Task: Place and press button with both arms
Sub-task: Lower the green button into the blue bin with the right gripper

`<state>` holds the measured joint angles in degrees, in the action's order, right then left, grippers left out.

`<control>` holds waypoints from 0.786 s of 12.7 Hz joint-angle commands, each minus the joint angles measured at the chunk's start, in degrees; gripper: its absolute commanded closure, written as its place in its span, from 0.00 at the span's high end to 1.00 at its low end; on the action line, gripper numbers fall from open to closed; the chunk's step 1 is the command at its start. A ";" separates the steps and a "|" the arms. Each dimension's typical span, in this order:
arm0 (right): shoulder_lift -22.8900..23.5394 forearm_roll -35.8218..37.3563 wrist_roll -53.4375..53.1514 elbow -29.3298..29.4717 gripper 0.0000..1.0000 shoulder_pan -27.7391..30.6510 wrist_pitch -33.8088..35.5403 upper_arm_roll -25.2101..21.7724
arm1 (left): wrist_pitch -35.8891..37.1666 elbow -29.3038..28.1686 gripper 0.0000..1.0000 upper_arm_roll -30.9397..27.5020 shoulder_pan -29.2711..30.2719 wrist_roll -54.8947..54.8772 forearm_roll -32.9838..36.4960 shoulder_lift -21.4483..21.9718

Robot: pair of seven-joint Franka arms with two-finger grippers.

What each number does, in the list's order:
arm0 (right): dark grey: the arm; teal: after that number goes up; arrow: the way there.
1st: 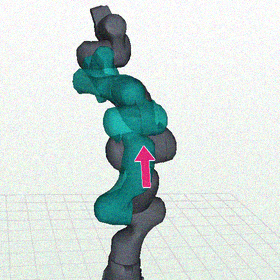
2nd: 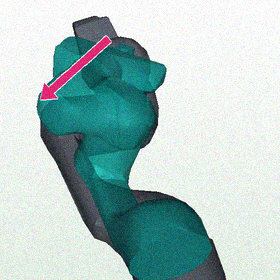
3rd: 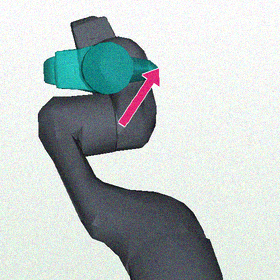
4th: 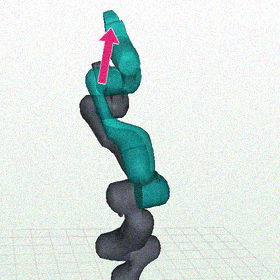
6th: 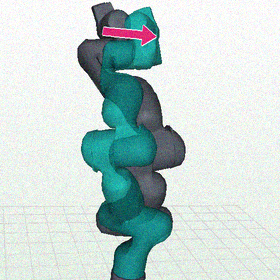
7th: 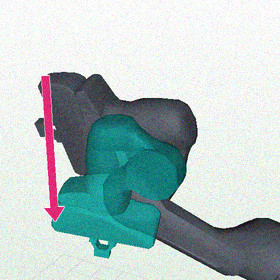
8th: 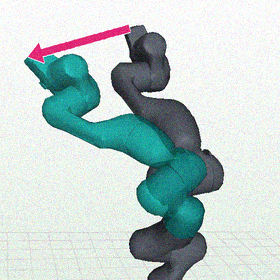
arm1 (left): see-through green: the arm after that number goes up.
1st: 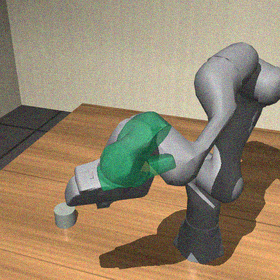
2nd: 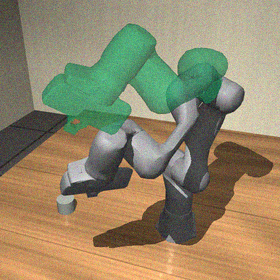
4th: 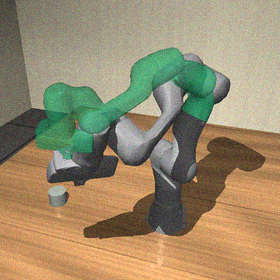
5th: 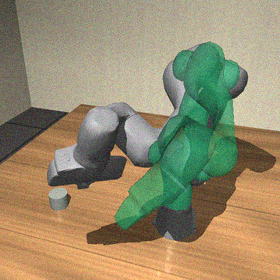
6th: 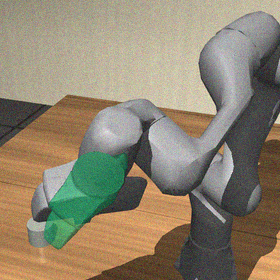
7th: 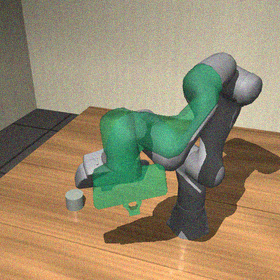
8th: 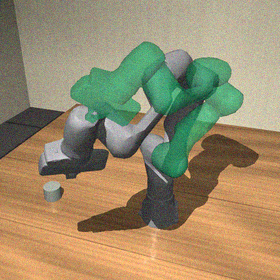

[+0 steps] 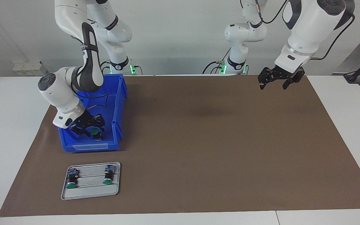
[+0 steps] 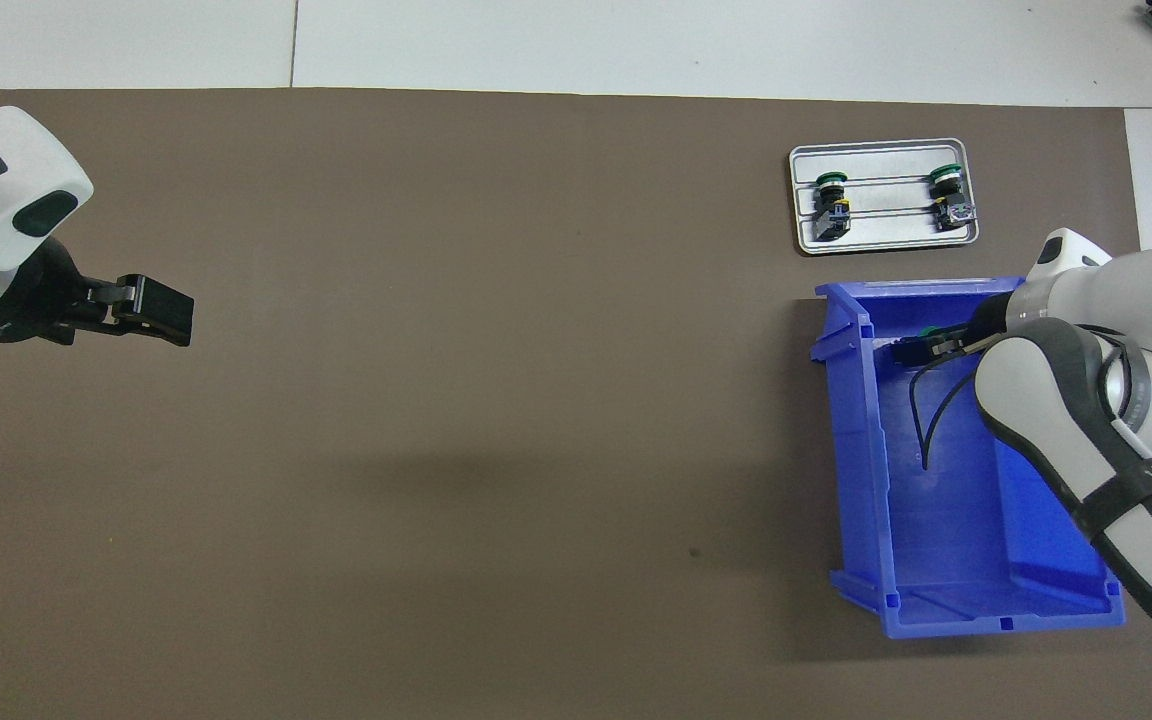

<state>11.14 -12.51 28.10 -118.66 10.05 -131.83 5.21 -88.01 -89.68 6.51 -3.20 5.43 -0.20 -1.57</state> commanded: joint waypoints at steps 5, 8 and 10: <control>-9.72 5.26 -22.34 0.88 0.97 -1.87 4.29 0.16 | -0.15 -2.07 1.00 0.17 0.83 -1.03 -0.68 1.92; -11.14 12.24 -34.67 6.93 0.97 -3.63 13.15 0.33 | -0.15 -2.07 1.00 0.17 0.83 -1.12 -0.68 1.92; -11.05 13.03 -36.27 12.46 0.97 -4.77 18.87 0.42 | -0.15 -2.07 1.00 0.17 0.83 -1.12 -0.68 1.92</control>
<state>-0.67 -1.41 -5.59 -111.14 5.94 -117.44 5.49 -88.00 -89.68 6.51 -3.20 5.42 -0.20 -1.57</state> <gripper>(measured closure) 0.031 0.000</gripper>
